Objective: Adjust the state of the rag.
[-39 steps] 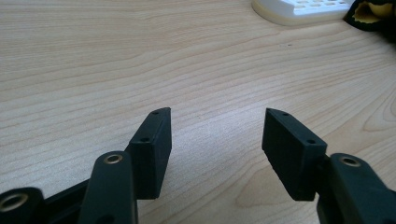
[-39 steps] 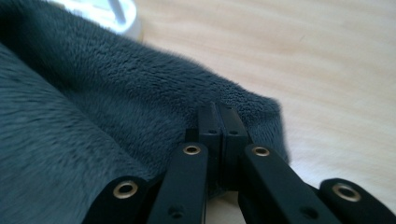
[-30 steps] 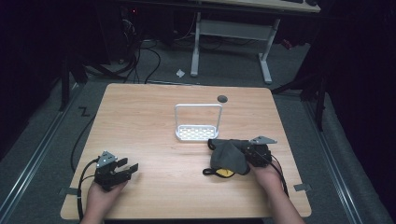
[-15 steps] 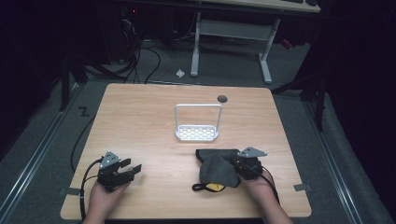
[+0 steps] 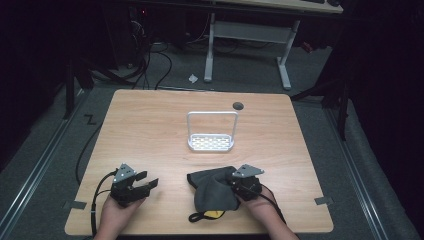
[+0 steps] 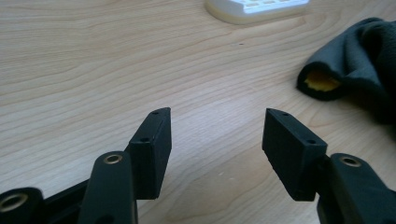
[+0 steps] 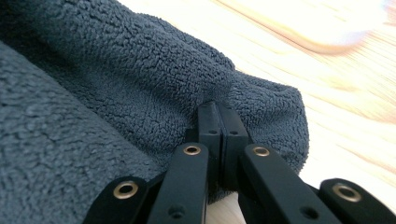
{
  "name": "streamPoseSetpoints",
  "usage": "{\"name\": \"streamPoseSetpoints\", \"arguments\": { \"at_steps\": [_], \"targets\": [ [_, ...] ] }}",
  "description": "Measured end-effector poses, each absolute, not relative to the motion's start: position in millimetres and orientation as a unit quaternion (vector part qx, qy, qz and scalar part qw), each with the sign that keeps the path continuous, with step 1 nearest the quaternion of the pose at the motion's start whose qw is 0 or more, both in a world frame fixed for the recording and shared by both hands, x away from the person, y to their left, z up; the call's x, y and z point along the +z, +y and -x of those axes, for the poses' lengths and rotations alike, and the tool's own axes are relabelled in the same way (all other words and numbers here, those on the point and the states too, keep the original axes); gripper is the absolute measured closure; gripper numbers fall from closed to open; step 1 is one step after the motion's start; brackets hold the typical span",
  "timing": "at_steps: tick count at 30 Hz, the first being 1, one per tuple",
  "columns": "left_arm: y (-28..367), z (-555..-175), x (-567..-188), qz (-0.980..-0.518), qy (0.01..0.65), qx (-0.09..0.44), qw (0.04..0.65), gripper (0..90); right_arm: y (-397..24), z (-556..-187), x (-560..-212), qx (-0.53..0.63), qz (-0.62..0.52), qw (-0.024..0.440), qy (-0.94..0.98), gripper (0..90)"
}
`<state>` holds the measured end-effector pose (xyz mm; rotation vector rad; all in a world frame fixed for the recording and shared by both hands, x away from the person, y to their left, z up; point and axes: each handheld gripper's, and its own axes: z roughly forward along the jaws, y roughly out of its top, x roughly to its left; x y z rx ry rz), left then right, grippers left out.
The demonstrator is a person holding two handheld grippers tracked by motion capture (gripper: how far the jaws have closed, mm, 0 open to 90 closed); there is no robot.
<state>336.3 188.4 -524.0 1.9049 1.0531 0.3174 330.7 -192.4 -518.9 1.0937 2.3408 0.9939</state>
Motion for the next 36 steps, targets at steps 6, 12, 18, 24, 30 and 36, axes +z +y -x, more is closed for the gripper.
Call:
{"name": "streamPoseSetpoints", "arguments": {
  "at_steps": [6, 12, 18, 24, 30, 36],
  "targets": [
    [175.4, -331.7, -522.2, -0.781, 0.409, 0.124, 0.456, 42.9, -173.8, -331.8, -520.8, 0.357, -0.37, 0.187, 0.837, 90.0],
    [167.1, -331.0, -523.3, -0.788, 0.4, 0.119, 0.453, 42.9, -174.5, -331.6, -514.0, 0.368, -0.371, 0.198, 0.829, 83.7],
    [163.2, -329.4, -522.9, -0.785, 0.402, 0.114, 0.458, 43.0, -186.6, -323.5, -489.6, 0.404, -0.377, 0.216, 0.805, 79.5],
    [156.5, -328.1, -523.3, -0.788, 0.397, 0.11, 0.457, 42.9, -196.7, -305.8, -463.3, 0.45, -0.367, 0.224, 0.783, 77.0],
    [151.0, -327.7, -524.9, -0.792, 0.393, 0.108, 0.454, 43.2, -185.0, -289.7, -455.4, 0.47, -0.34, 0.207, 0.788, 70.5],
    [149.4, -327.4, -526.1, -0.796, 0.39, 0.108, 0.45, 43.1, -165.1, -281.9, -459.7, 0.474, -0.317, 0.175, 0.803, 57.1]
  ]
}}
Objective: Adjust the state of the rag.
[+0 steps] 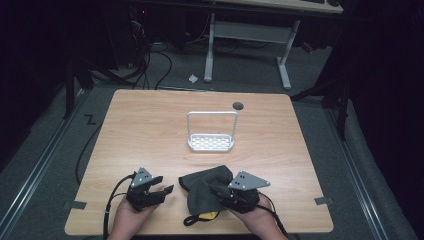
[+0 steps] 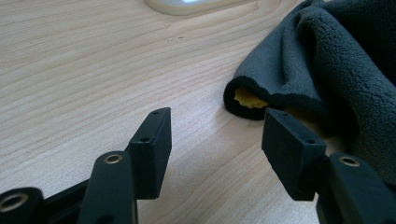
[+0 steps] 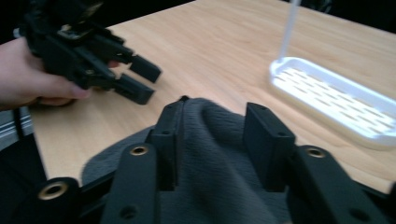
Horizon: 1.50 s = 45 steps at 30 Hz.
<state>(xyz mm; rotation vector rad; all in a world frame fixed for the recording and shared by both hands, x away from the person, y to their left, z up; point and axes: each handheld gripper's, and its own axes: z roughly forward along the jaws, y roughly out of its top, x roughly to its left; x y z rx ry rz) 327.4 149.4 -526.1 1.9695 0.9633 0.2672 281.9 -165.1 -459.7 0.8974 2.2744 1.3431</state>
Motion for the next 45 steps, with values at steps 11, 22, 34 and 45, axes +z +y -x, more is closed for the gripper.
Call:
{"name": "streamPoseSetpoints", "arguments": {
  "at_steps": [11, 22, 34, 45],
  "targets": [
    [150.7, -327.4, -526.2, -0.798, 0.387, 0.109, 0.448, 43.2, -143.1, -277.1, -473.5, 0.439, -0.277, 0.176, 0.836, 83.8],
    [152.0, -327.5, -525.7, -0.797, 0.388, 0.111, 0.449, 43.2, -213.8, -297.1, -457.1, 0.449, -0.365, 0.255, 0.775, 83.8],
    [145.6, -325.2, -524.5, -0.8, 0.38, 0.107, 0.451, 43.1, -248.0, -334.2, -514.2, 0.338, -0.434, 0.227, 0.804, 83.7],
    [87.7, -318.9, -515.1, -0.812, 0.322, 0.077, 0.48, 44.3, -232.2, -330.8, -519.0, 0.334, -0.415, 0.212, 0.819, 83.7]
  ]
}}
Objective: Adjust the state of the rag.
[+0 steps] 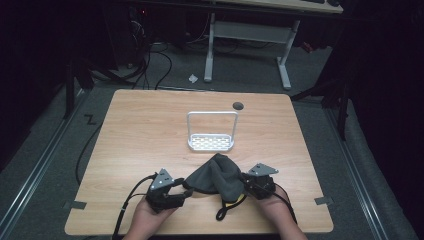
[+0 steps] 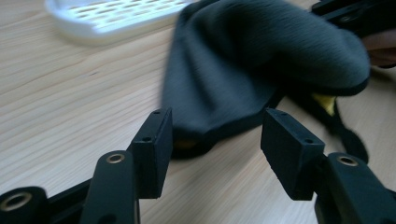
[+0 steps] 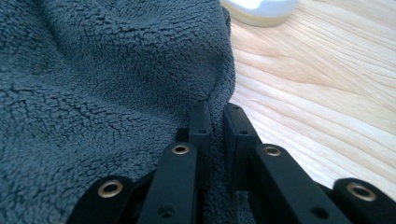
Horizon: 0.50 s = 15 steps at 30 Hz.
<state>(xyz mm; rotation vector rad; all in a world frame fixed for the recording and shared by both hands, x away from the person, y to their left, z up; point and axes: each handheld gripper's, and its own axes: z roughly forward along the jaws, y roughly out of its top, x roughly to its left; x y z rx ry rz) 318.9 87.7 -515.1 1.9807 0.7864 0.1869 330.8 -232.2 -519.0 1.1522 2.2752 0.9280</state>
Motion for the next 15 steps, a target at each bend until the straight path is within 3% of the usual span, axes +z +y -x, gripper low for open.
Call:
{"name": "streamPoseSetpoints", "arguments": {
  "at_steps": [7, 15],
  "targets": [
    [55.0, -318.0, -526.8, -0.847, 0.299, 0.087, 0.43, 51.2, -215.0, -327.4, -520.9, 0.346, -0.399, 0.205, 0.824, 83.2],
    [52.1, -315.8, -532.7, -0.856, 0.296, 0.11, 0.408, 78.3, -221.9, -316.8, -490.1, 0.382, -0.405, 0.242, 0.795, 66.7]
  ]
}}
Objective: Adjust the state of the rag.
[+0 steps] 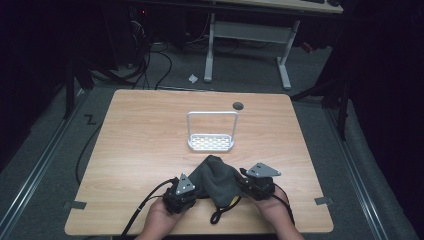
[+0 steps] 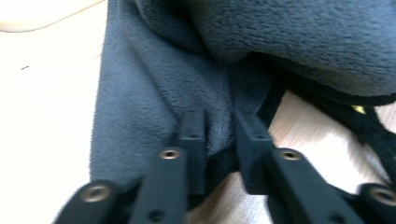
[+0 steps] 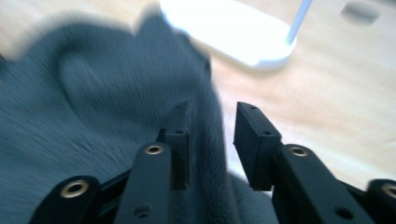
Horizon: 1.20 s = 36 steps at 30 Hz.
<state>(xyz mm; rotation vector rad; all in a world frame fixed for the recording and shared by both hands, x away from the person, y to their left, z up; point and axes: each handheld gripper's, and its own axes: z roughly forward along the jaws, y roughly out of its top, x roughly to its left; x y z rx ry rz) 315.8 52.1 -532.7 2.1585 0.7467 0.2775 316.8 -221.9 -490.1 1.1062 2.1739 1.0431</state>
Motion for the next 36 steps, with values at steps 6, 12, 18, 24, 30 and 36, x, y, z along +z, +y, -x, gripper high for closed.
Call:
{"name": "streamPoseSetpoints", "arguments": {
  "at_steps": [6, 12, 18, 24, 30, 36],
  "targets": [
    [52.7, -314.5, -533.2, -0.857, 0.292, 0.112, 0.409, 81.0, -211.2, -295.7, -462.9, 0.428, -0.377, 0.251, 0.782, 63.5],
    [53.3, -314.4, -533.7, -0.855, 0.294, 0.111, 0.412, 81.1, -183.5, -284.6, -471.9, 0.429, -0.339, 0.206, 0.812, 57.3],
    [55.1, -314.3, -533.5, -0.854, 0.297, 0.107, 0.413, 82.3, -159.9, -279.1, -493.6, 0.392, -0.309, 0.176, 0.848, 73.7],
    [67.5, -315.4, -527.5, -0.843, 0.311, 0.096, 0.428, 83.9, -173.5, -283.4, -482.3, 0.401, -0.324, 0.211, 0.83, 85.5],
    [88.6, -318.6, -515.6, -0.826, 0.325, 0.114, 0.446, 83.9, -221.1, -300.8, -475.3, 0.409, -0.385, 0.249, 0.789, 84.8],
    [108.4, -323.0, -504.9, -0.802, 0.341, 0.109, 0.478, 83.8, -254.9, -318.7, -483.5, 0.394, -0.429, 0.259, 0.77, 83.1]
  ]
}}
